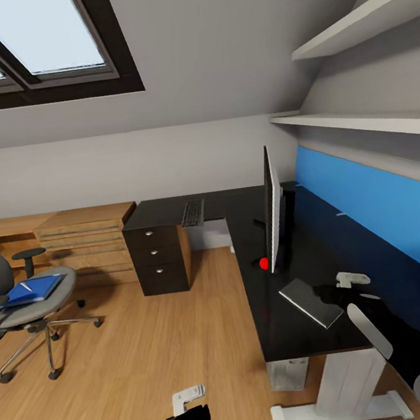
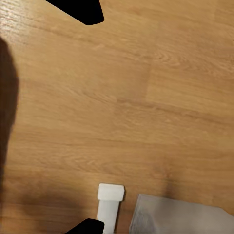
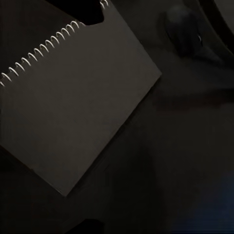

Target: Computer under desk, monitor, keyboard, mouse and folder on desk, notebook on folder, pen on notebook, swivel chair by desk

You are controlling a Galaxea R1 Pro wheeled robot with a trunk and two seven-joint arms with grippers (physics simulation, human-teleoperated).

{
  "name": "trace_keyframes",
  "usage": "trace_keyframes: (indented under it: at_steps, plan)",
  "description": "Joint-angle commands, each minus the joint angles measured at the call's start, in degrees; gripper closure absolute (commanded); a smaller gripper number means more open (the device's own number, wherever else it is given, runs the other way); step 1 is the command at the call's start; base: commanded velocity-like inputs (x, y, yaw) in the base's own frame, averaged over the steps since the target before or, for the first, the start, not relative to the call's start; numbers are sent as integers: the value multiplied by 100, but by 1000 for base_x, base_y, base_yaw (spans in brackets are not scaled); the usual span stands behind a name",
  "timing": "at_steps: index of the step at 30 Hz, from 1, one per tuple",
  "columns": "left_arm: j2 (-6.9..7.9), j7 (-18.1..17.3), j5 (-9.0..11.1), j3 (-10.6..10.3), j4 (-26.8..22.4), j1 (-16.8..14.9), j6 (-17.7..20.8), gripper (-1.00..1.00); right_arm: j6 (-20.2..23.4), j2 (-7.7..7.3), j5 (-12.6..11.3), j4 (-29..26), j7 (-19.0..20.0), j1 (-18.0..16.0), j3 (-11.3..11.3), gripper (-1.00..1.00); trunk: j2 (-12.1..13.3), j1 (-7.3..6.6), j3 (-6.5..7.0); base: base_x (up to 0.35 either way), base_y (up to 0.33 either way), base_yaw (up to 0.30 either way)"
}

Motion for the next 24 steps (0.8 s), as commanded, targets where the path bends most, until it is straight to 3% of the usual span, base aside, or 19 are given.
trace_keyframes:
  at_steps: [1, 16, 24]
  plan:
    - [3, 50, 52, -18, -10, -3, 16, -100, -7, -8, -59, 47, -56, -35, 26, -100, -4, 1, -7, 76, -17, 0]
    - [30, 48, 52, -12, -10, -3, 16, -100, -113, -94, -56, 516, -54, -236, 24, -100, -4, 1, -7, 132, 3, 0]
    - [63, 50, 47, -10, -10, -3, 14, -100, -323, -96, -54, 1077, -47, -487, 33, -100, -4, 1, -7, 166, 34, 0]
